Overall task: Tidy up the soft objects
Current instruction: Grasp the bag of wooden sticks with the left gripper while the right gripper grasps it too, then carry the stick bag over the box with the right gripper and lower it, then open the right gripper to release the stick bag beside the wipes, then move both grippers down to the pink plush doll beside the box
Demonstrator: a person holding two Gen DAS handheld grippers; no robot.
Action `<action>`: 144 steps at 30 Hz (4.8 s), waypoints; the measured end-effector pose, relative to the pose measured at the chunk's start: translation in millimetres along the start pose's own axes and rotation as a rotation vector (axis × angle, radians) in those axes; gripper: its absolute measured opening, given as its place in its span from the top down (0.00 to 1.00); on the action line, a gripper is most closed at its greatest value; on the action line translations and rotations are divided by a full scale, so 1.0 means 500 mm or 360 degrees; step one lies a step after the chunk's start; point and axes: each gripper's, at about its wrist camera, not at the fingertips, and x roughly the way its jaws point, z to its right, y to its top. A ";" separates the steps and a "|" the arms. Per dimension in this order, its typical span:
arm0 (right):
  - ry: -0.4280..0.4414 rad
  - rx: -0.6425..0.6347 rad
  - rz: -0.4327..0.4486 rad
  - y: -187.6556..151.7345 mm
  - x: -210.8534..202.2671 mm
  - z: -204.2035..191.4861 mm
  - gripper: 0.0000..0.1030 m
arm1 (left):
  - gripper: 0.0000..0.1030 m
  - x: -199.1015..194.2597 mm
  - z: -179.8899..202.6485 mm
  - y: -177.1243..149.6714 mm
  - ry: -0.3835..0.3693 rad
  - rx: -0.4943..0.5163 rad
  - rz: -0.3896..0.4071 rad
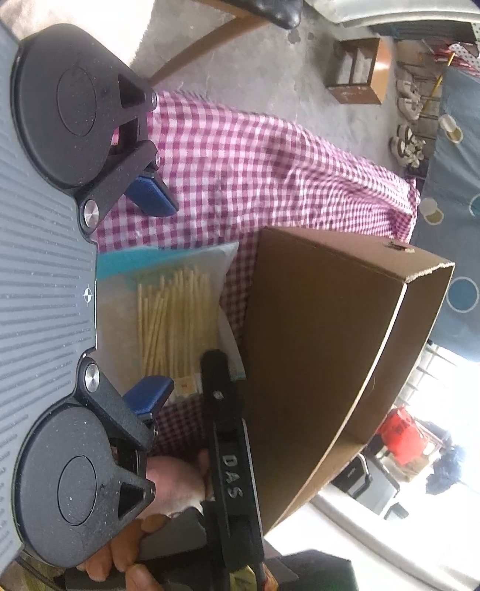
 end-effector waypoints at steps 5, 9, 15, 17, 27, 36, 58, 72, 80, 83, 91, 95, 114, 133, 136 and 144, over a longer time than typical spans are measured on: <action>0.0011 0.0007 -0.0039 -0.009 0.016 0.008 0.38 | 0.19 0.009 0.009 0.004 0.0002 0.0056 0.0011; 0.0079 0.0009 -0.0019 -0.013 0.017 0.006 0.48 | 0.20 0.016 0.012 0.005 -0.0040 0.0044 0.0015; 0.0117 -0.0017 0.0036 -0.022 0.015 -0.006 0.64 | 0.26 0.009 0.001 0.008 -0.0071 -0.0058 0.0040; 0.0119 -0.0019 0.0064 -0.024 0.008 -0.007 0.66 | 0.27 0.001 -0.006 0.008 -0.0091 -0.0094 0.0053; 0.0186 -0.0029 0.0202 -0.031 -0.045 -0.019 0.74 | 0.27 -0.069 0.007 0.018 -0.0104 -0.0120 0.0157; 0.0330 -0.0063 0.0390 -0.031 -0.137 -0.042 0.74 | 0.27 -0.176 0.052 0.064 -0.0102 -0.0067 0.0394; 0.0249 -0.0078 0.0863 0.153 -0.312 0.127 0.74 | 0.27 -0.001 0.222 0.336 -0.0409 0.0108 0.0407; 0.0080 -0.0008 0.0260 0.276 -0.124 0.297 0.74 | 0.29 0.290 0.199 0.354 -0.0282 -0.0147 -0.0259; -0.0054 -0.0062 -0.0137 0.295 0.002 0.309 0.75 | 0.21 0.329 0.166 0.360 -0.0152 -0.0228 -0.0355; -0.0074 -0.0036 -0.0217 0.294 0.031 0.321 0.75 | 0.16 0.303 0.156 0.366 -0.0157 -0.0225 -0.0293; -0.0059 0.0140 -0.0334 0.307 0.063 0.356 0.73 | 0.07 0.213 0.178 0.377 -0.0193 -0.0112 -0.0044; -0.0034 0.0236 -0.0403 0.312 0.067 0.367 0.61 | 0.04 0.156 0.177 0.363 -0.0218 -0.0044 0.0073; -0.0150 0.0164 -0.0423 0.308 0.072 0.318 0.75 | 0.02 0.018 0.101 0.261 -0.0189 -0.0026 0.0303; -0.0053 0.0230 0.0070 0.263 -0.146 0.288 0.40 | 0.01 -0.087 0.081 0.191 -0.0106 -0.0078 0.0405; 0.0027 0.0245 0.0247 0.214 -0.244 0.278 0.31 | 0.01 -0.096 0.089 0.178 -0.0096 -0.0043 0.0413; 0.0023 0.0227 0.0698 0.001 -0.454 0.266 0.02 | 0.01 -0.074 0.120 0.149 -0.0151 0.0038 0.0250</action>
